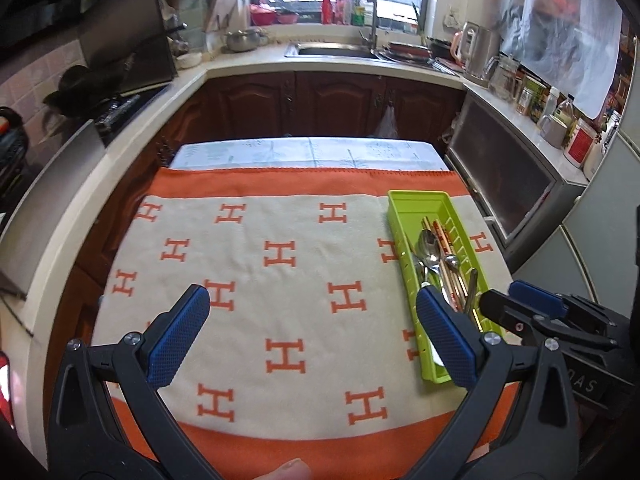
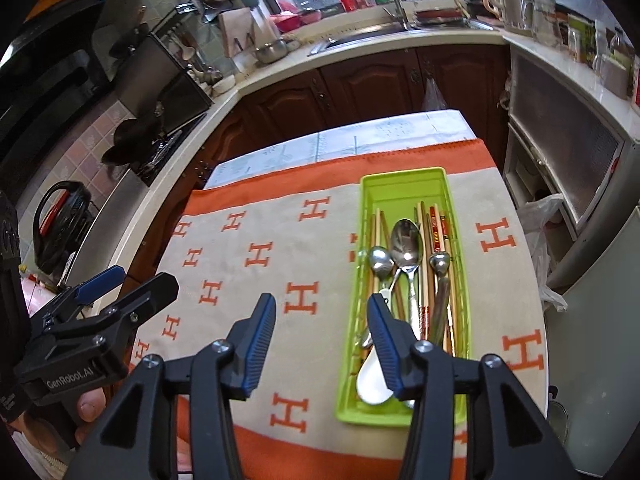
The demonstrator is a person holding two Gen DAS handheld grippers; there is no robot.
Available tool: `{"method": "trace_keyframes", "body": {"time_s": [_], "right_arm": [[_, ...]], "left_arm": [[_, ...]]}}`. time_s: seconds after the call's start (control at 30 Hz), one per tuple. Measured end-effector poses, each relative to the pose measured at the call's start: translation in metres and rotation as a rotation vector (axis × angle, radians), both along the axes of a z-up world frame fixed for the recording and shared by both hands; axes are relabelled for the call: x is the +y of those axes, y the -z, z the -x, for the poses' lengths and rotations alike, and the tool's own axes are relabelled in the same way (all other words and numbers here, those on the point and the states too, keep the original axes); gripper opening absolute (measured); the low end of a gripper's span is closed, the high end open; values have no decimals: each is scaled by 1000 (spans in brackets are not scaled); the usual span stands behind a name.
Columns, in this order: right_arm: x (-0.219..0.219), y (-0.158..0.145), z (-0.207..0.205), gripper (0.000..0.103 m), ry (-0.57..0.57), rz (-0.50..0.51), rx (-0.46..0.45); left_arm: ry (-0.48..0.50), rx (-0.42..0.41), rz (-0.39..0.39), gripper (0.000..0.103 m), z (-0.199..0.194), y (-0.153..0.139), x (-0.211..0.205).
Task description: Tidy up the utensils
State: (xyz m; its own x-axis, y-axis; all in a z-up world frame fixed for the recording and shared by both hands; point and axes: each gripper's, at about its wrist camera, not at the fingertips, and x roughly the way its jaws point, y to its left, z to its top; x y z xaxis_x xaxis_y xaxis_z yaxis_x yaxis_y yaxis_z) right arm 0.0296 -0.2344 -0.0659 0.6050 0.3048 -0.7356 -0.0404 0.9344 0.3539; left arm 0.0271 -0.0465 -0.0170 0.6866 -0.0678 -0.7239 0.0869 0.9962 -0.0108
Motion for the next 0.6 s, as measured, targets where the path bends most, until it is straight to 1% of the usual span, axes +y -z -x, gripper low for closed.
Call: {"method": "trace_keyframes", "body": {"time_s": [0.1, 0.2, 0.3, 0.43, 0.6], "right_arm": [[10, -6, 16, 51, 2, 19, -27], [16, -11, 31, 52, 31, 46, -64], [21, -17, 42, 57, 55, 70, -102], [25, -19, 51, 58, 96, 104, -124], [26, -18, 59, 58, 115, 100, -124]], "left_arm": [[-9, -19, 2, 102, 14, 0, 4], [-9, -39, -14, 102, 27, 2, 2], [-12, -43, -20, 102, 34, 4, 2], [-20, -46, -30, 102, 37, 5, 3], [-35, -59, -61, 102, 41, 3, 4]]}}
